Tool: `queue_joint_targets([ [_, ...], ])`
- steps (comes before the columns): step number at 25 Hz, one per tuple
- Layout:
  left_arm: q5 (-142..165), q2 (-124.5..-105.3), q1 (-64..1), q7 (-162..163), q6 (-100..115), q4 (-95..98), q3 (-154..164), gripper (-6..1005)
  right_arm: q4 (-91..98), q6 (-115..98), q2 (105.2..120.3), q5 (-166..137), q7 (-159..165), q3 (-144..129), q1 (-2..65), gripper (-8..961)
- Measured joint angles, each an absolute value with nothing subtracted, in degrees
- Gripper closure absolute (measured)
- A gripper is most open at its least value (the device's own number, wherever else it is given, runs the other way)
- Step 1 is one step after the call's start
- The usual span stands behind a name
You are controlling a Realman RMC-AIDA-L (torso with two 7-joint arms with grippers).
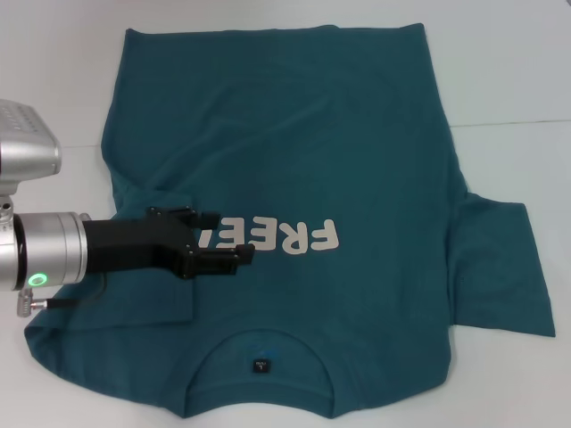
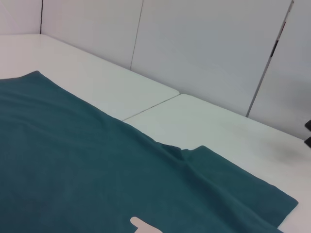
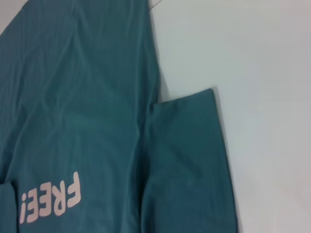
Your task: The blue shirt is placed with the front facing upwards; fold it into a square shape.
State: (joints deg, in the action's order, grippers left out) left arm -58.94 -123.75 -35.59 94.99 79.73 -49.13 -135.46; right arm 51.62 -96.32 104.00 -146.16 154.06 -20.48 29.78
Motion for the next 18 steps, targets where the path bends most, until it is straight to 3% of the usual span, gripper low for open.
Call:
queue_joint_targets([
  [18, -58.5, -123.77, -36.0, 94.6, 79.6, -48.7, -135.2, 152, 40.0, -85.8, 105.64, -145.8, 152.4, -25.0, 32.3, 42],
])
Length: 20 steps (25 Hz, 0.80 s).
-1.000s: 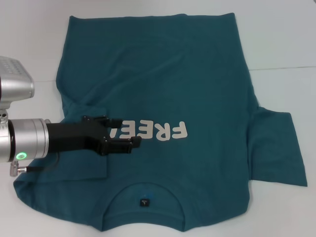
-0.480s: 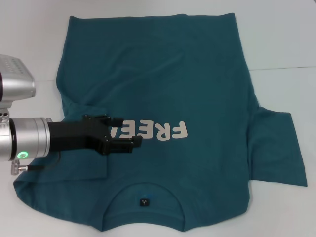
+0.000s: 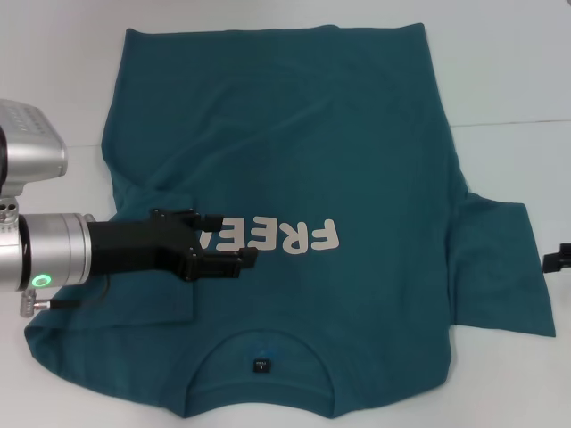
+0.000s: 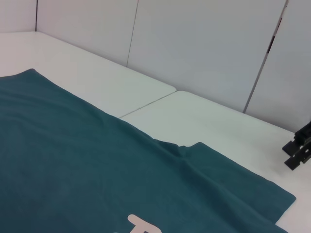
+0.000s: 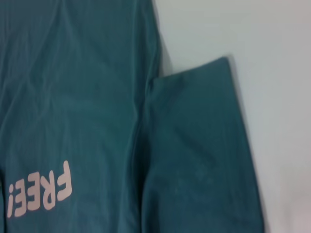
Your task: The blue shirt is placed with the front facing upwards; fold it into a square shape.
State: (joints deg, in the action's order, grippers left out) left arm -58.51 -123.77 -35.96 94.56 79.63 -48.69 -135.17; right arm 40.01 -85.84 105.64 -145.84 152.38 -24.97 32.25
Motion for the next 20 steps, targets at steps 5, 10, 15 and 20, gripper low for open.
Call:
queue_joint_targets([
  [5, -58.5, -123.82, -36.0, 94.4, 79.6, -48.6, -135.2, 152, 39.3, -83.8, 106.40, -146.0, 152.3, -25.5, 32.8, 42],
  [10, -58.5, -123.78, -36.0, 94.3, 79.1, -48.2, -134.7, 152, 38.5, -82.6, 106.69, -146.0, 152.5, -27.0, 33.2, 43],
  [15, -58.5, -123.75, -36.0, 94.3, 78.9, -48.0, -134.6, 152, 37.3, -80.8, 106.78, -146.1, 152.5, -27.9, 33.5, 43],
  [20, -58.5, -123.75, -36.0, 94.3, 78.9, -48.0, -134.6, 152, 37.1, -79.7, 106.79, -146.2, 152.5, -29.5, 33.6, 43],
])
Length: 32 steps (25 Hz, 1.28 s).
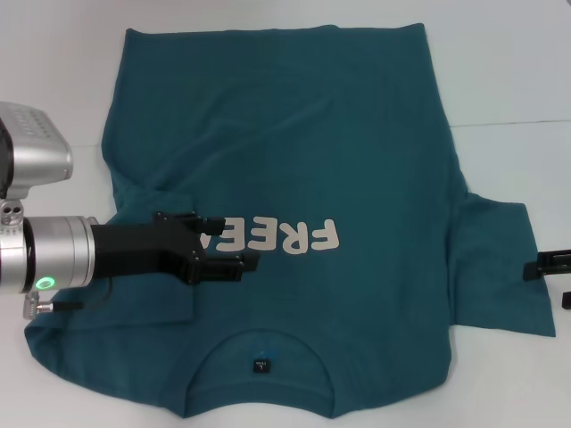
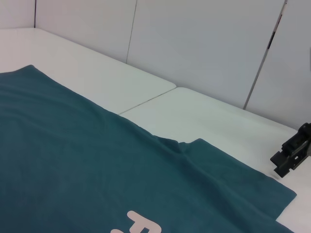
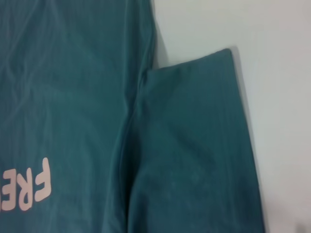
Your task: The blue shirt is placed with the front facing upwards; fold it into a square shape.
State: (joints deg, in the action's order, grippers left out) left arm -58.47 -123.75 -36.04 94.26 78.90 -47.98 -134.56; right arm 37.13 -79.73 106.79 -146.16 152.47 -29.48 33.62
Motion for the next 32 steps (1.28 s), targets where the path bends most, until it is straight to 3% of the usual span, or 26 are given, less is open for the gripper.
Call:
queue_joint_targets([
  [32, -58.4, -123.66, -36.3, 94.1, 78.1, -47.2, -133.8, 151, 34.1, -74.0, 108.03, -145.5, 152.4, -31.0, 35.2, 46],
])
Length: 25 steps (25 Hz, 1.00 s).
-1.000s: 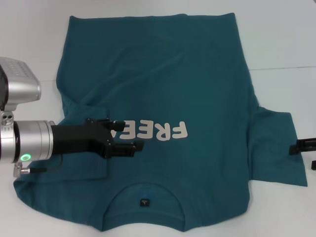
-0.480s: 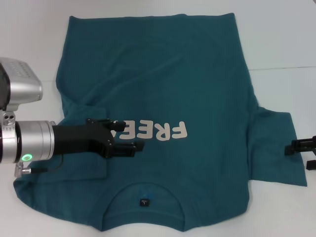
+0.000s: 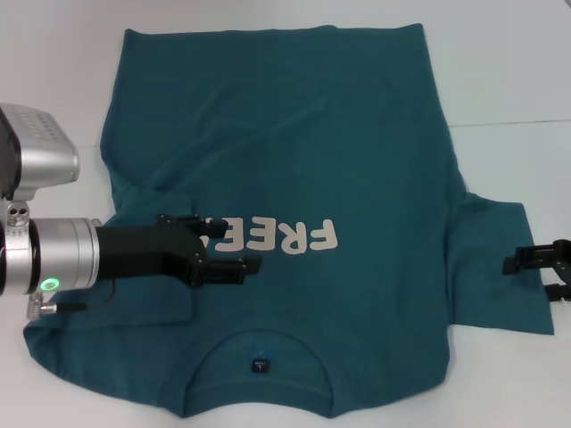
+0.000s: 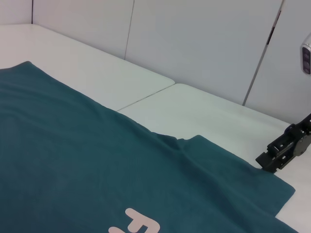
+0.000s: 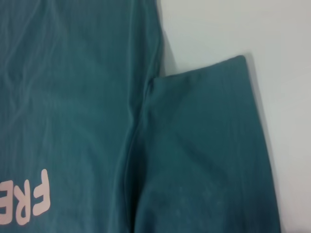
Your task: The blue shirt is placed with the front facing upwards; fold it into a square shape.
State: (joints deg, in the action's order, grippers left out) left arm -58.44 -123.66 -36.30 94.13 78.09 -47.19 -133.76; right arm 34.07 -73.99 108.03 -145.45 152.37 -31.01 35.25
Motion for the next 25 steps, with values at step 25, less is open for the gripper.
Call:
queue_joint_targets([
  [25, -58.4, -123.57, -36.6, 94.1, 77.3, -46.3, -133.8, 151, 34.0, -74.0, 107.80, -139.0, 151.7, -31.6, 33.5, 48],
])
